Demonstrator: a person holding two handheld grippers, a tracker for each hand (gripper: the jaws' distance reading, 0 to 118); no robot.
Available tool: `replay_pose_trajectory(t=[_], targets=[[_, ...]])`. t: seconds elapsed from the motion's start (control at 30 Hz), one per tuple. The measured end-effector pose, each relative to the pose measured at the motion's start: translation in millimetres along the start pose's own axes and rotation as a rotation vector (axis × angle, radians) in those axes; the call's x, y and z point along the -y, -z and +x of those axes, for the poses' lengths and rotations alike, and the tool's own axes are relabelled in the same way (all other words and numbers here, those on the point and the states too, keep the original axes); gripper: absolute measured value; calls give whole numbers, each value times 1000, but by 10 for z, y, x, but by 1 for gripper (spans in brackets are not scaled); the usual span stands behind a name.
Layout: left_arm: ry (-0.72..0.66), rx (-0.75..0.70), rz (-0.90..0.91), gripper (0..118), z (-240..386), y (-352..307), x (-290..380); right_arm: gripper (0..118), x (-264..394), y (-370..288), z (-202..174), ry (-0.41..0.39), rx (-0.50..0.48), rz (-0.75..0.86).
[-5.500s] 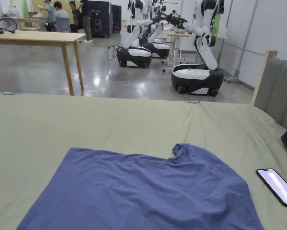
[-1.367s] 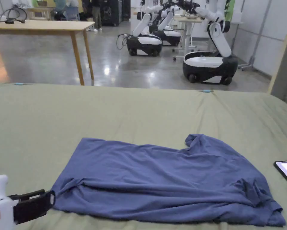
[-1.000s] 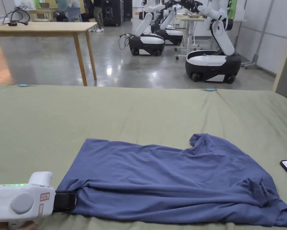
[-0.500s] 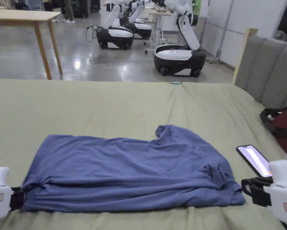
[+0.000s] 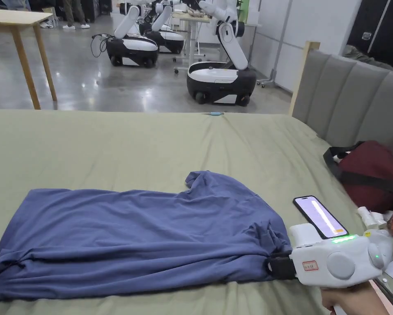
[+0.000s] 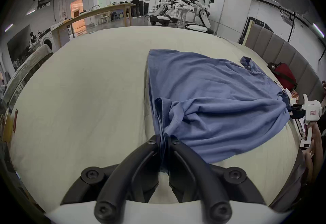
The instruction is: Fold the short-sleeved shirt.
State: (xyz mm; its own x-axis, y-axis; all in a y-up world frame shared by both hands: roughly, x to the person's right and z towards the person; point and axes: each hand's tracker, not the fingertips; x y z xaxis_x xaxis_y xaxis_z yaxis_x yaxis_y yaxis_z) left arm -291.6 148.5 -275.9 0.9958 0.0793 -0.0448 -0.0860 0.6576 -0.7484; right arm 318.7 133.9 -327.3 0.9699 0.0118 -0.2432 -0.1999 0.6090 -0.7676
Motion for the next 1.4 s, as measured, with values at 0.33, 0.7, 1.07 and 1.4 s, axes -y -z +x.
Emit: replay_pose_trajectory(t=[0.33, 0.7, 1.07, 1.4], targets=[[-2, 62, -23, 6, -65, -211, 68, 8, -25, -287, 69, 33, -48, -2], [-8, 128, -42, 6, -41, -1039, 827, 8, 565, -1039, 52, 15, -58, -55], [-62, 125, -32, 66, -90, -867, 1009, 61, 755, -796, -5, -12, 3, -29], [-138, 155, 325, 71, -130, -1801, 1032, 82, 1156, -2271, -429, 45, -43, 507]])
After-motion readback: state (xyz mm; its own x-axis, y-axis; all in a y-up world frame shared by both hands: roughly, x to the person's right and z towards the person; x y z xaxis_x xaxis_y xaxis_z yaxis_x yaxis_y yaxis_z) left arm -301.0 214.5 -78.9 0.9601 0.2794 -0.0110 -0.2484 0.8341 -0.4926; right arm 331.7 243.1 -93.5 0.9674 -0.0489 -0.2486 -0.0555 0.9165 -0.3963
